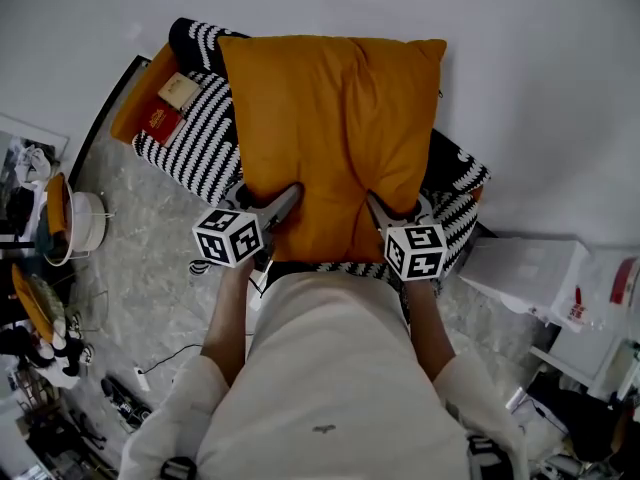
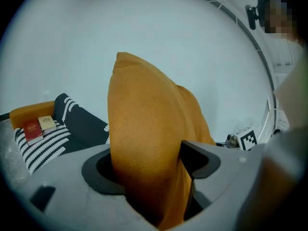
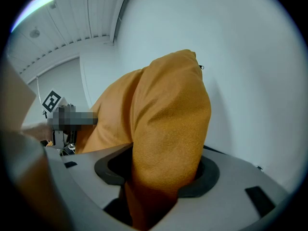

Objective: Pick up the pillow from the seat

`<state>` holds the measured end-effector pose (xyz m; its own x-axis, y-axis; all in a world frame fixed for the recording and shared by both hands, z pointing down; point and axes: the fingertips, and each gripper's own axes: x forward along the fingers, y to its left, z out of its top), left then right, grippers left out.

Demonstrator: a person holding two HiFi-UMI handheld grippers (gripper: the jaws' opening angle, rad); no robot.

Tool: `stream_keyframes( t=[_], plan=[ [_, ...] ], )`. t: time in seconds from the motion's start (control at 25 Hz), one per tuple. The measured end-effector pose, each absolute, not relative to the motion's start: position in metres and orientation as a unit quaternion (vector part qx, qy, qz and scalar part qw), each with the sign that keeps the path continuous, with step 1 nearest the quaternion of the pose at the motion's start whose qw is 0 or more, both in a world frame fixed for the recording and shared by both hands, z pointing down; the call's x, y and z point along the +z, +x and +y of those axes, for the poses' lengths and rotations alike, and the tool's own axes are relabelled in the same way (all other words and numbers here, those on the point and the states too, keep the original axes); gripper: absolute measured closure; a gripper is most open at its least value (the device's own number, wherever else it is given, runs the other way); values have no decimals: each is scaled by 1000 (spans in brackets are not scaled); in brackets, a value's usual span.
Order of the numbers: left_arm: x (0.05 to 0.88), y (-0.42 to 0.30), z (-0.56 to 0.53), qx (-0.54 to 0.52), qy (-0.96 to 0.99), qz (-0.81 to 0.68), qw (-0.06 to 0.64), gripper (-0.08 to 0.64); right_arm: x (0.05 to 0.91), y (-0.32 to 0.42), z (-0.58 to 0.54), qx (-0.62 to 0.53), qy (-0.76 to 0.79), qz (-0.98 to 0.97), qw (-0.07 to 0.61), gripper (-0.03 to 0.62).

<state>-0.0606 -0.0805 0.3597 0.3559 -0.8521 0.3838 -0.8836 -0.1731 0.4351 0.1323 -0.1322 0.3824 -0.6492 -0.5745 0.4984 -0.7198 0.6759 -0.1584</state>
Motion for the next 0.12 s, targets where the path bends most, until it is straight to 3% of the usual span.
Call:
stream_keyframes(
  t=[0.12],
  plan=[
    [357,-61,-79,27,767,-567,299,193,382,131,-130,172,366,-890,208,330]
  ],
)
